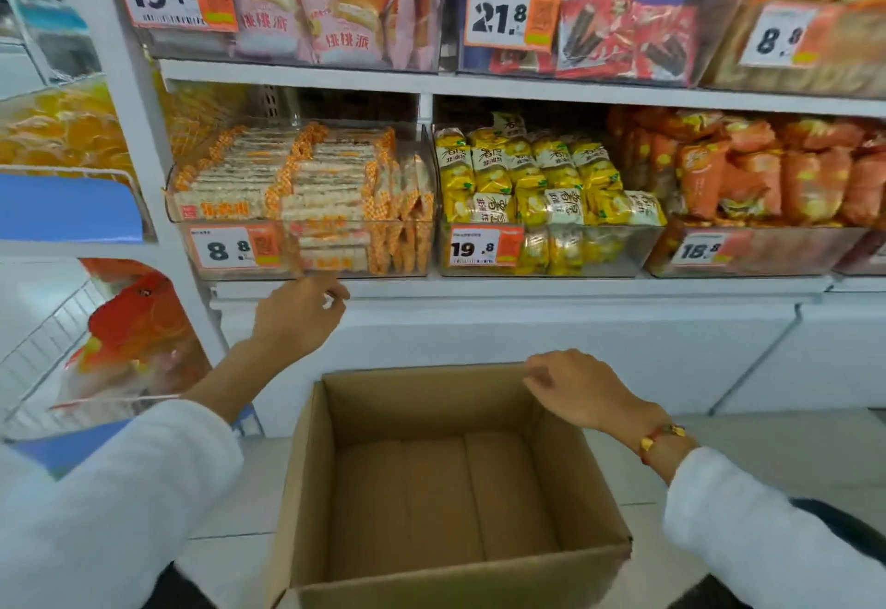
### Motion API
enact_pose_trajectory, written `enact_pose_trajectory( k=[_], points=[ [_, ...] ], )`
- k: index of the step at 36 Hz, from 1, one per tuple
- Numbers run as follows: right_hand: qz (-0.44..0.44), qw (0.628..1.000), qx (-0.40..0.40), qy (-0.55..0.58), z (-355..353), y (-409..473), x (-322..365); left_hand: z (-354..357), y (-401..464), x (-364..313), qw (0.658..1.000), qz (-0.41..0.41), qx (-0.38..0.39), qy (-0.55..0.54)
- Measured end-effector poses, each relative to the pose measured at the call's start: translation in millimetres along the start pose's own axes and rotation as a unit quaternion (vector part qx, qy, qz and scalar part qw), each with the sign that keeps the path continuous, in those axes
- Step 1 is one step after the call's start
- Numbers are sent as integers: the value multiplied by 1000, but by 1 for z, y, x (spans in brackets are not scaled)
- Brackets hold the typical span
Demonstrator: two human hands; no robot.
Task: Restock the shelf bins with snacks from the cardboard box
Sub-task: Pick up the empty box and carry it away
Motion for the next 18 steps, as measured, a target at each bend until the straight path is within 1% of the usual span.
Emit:
enact_pose_trajectory(
  k=[2, 3, 6, 8, 10, 12, 14, 16, 18],
  points=[
    [15, 1000, -2, -22, 17, -8, -20, 32, -8, 20, 998, -43, 51, -5],
    [19, 999, -11, -31, 24, -9, -28, 49, -12, 29, 996, -66, 64, -21],
    [37, 997, -41, -49, 39, -7, -41, 89, -28, 55, 989, -125, 64, -50],
    [71, 995, -40, -58, 50, -8, -52, 111, -42, 69, 983, -156, 83, -47],
    [130, 989, 3, -72, 69, -16, -69, 133, -54, 88, 977, -172, 120, -21],
    [199, 973, 77, -89, 93, -32, -93, 158, -61, 112, 972, -165, 164, 13],
    [239, 954, 145, -109, 116, -50, -110, 175, -66, 125, 967, -155, 197, 46],
    [242, 949, 164, -117, 132, -61, -119, 185, -73, 127, 961, -149, 222, 73],
    [235, 954, 141, -118, 139, -65, -126, 191, -74, 122, 966, -129, 211, 80]
  ],
)
Point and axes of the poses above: each hand's wrist, its own y-axis towards the middle knuckle, its own z-axis out of the palm, x = y × z, the point moved 9 cm from there along y, towards the middle knuckle, and after that the axes turned 14 degrees about -x, right-handed, at the moved point
